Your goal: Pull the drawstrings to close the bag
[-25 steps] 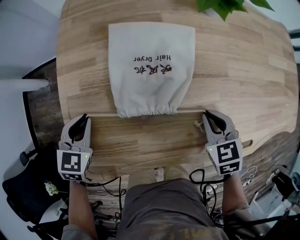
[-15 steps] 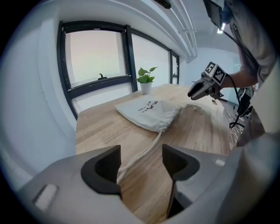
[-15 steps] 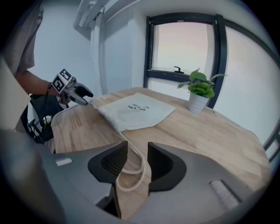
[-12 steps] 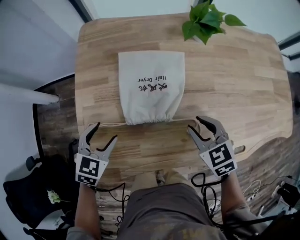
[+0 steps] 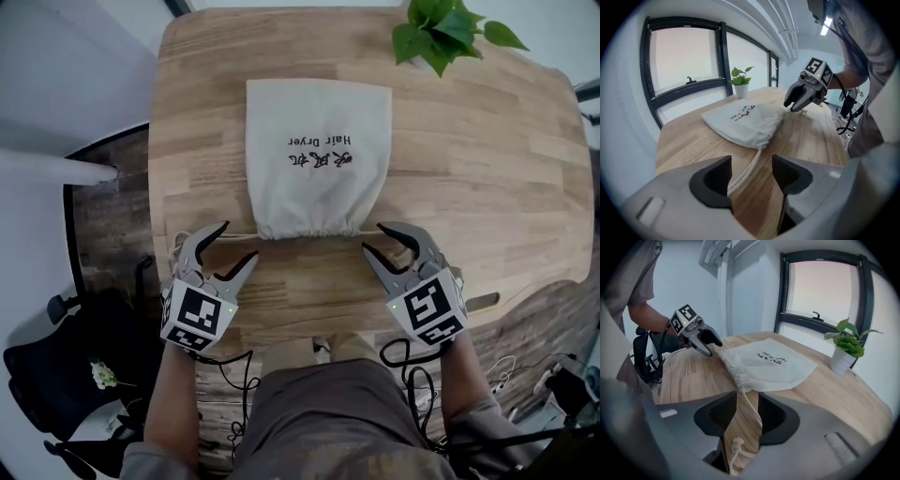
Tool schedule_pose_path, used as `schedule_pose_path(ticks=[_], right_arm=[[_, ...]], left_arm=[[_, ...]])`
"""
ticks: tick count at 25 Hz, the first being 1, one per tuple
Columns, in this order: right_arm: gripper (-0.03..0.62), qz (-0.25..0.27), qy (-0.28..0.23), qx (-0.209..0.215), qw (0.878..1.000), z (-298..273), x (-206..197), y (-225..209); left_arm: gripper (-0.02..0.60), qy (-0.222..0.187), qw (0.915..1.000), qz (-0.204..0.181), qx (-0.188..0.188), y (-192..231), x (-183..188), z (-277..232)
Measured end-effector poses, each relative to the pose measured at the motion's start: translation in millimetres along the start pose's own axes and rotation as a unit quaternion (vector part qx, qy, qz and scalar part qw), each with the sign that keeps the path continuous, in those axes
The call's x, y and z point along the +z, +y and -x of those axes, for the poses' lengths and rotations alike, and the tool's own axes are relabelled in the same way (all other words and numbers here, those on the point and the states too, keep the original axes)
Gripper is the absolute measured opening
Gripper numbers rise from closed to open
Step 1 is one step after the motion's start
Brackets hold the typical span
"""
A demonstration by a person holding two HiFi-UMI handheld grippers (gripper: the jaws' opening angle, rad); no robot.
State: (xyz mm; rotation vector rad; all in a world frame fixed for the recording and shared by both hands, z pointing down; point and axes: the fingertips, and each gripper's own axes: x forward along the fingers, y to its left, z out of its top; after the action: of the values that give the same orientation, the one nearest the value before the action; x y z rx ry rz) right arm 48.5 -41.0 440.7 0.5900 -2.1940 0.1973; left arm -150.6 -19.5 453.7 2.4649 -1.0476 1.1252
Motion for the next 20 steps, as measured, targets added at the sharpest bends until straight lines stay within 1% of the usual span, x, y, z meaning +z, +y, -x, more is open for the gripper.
schedule_pose_path(ticks=[3,7,11,15,17,19,20], right_arm=[[0.173,0.006,0.014,0.010,1.000,-10,-5,4],[0.173,0.017,0.028,0.018,0.999,-19,-12,6],[0.175,0.027,0.024,0.023,0.999,-21,-12,7],[0.171,0.026,0.023,0.033,0.999,-23,-13,8],[0.144,0.028,0.023,0.043,0.998,-23,-13,12],[0.107,0.031,0.023,0.051,0.998,-24,-13,15],[0.100,0.031,0.024,0.052,0.998,-24,-14,16]], left_arm=[[0.261,0.009,0.9997,-0.008,-0.019,-4,-1,-7],[0.255,0.009,0.9992,-0.011,-0.036,-4,1,-13],[0.245,0.017,0.9981,-0.027,-0.052,-7,2,-15],[0.225,0.017,0.9971,-0.020,-0.072,-11,1,-16],[0.189,0.013,0.9969,-0.009,-0.077,-12,0,-16],[0.146,0.013,0.9974,-0.002,-0.071,-12,-1,-16],[0.061,0.014,0.9977,-0.001,-0.067,-11,-1,-16]])
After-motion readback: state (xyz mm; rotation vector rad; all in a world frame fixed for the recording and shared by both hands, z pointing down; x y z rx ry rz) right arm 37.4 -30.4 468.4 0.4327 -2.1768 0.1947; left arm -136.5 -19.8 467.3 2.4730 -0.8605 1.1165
